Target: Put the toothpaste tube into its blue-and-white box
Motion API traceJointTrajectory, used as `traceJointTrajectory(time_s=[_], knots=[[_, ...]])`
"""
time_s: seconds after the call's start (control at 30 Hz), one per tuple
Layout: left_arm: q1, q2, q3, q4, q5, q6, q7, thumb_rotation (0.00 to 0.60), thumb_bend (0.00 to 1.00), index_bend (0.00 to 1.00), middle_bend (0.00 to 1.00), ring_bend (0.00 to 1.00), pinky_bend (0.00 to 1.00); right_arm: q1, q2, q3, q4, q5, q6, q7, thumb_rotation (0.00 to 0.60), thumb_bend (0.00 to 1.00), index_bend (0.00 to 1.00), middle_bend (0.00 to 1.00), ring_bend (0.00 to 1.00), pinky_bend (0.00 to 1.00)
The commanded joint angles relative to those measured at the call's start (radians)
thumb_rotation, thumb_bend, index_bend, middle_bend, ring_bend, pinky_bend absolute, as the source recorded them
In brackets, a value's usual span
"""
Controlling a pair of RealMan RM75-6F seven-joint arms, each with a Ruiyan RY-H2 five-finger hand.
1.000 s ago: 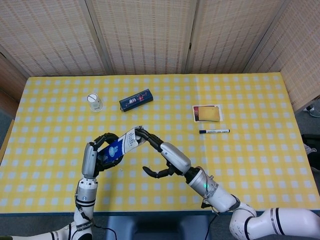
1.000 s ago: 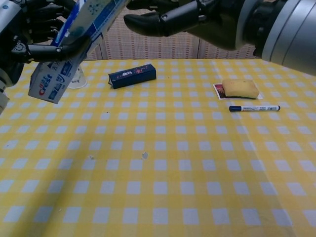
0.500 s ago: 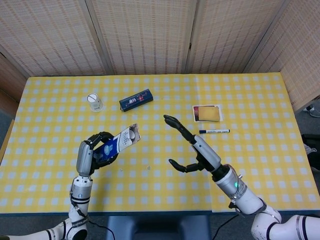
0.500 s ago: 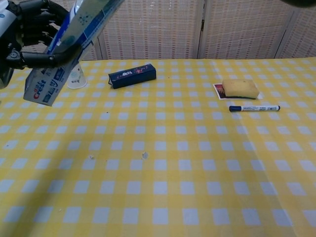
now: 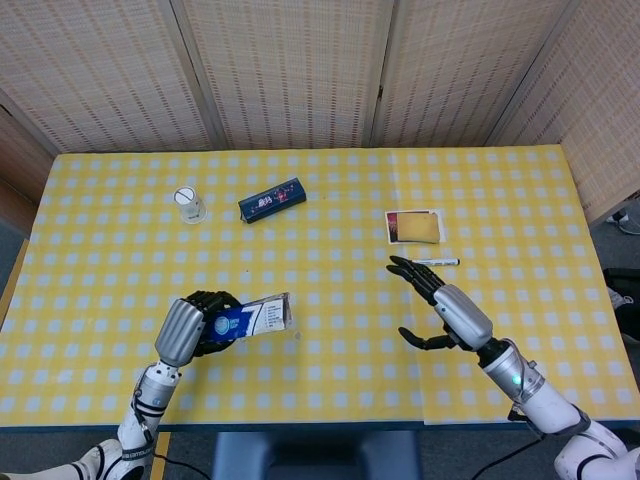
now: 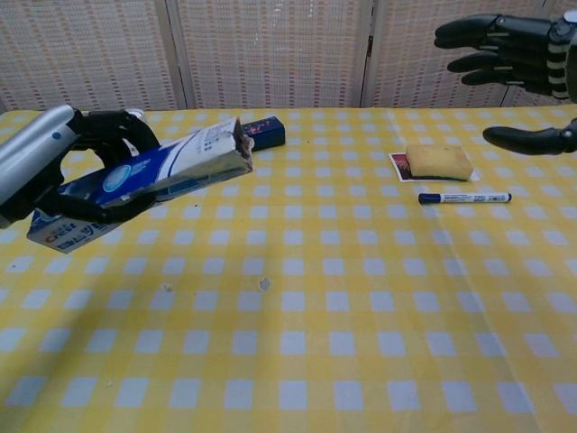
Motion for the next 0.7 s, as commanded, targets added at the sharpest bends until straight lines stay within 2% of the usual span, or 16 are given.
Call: traceJointTrajectory(time_s=[0.03, 0.17, 0.23, 0.43, 0.6, 0.7], knots=[[-0.002, 0.004, 0.016, 0.038, 0.001, -0.025, 0.032, 0.6, 0.35, 0.59, 0.68, 0.57, 0.55, -0.02, -0.002, -0.04, 0.077, 0.033, -0.061, -0.178, 0.6, 0.41, 0.0, 0.0, 0.0, 0.0], [-0.017, 0.009, 0.028, 0.072, -0.047, -0.133, 0.022, 0.6, 0.35, 0.59, 0.68, 0.58, 0.55, -0.03, -0.031, -0.052, 0.108, 0.052, -0.082, -0.289, 0.6, 0.41, 0.0, 0.0, 0.0, 0.0], [-0.024, 0.0, 0.026, 0.096, -0.065, -0.164, 0.022, 0.6, 0.35, 0.6, 0.68, 0.58, 0.55, -0.027, -0.043, -0.054, 0.113, 0.063, -0.098, -0.293, 0.6, 0.41, 0.0, 0.0, 0.0, 0.0], [-0.035, -0.057, 0.039, 0.229, -0.061, -0.182, 0.02, 0.6, 0.35, 0.6, 0.69, 0.58, 0.55, -0.02, -0.056, -0.051, 0.129, 0.07, -0.106, -0.262, 0.6, 0.41, 0.0, 0.0, 0.0, 0.0], [-0.042, -0.112, 0.06, 0.328, -0.057, -0.209, 0.005, 0.6, 0.35, 0.59, 0.68, 0.58, 0.55, -0.023, -0.058, -0.042, 0.121, 0.069, -0.087, -0.304, 0.6, 0.41, 0.0, 0.0, 0.0, 0.0], [-0.049, -0.131, 0.077, 0.369, -0.041, -0.216, -0.009, 0.6, 0.34, 0.55, 0.67, 0.53, 0.49, -0.02, -0.054, -0.039, 0.105, 0.072, -0.089, -0.309, 0.6, 0.41, 0.0, 0.0, 0.0, 0.0]])
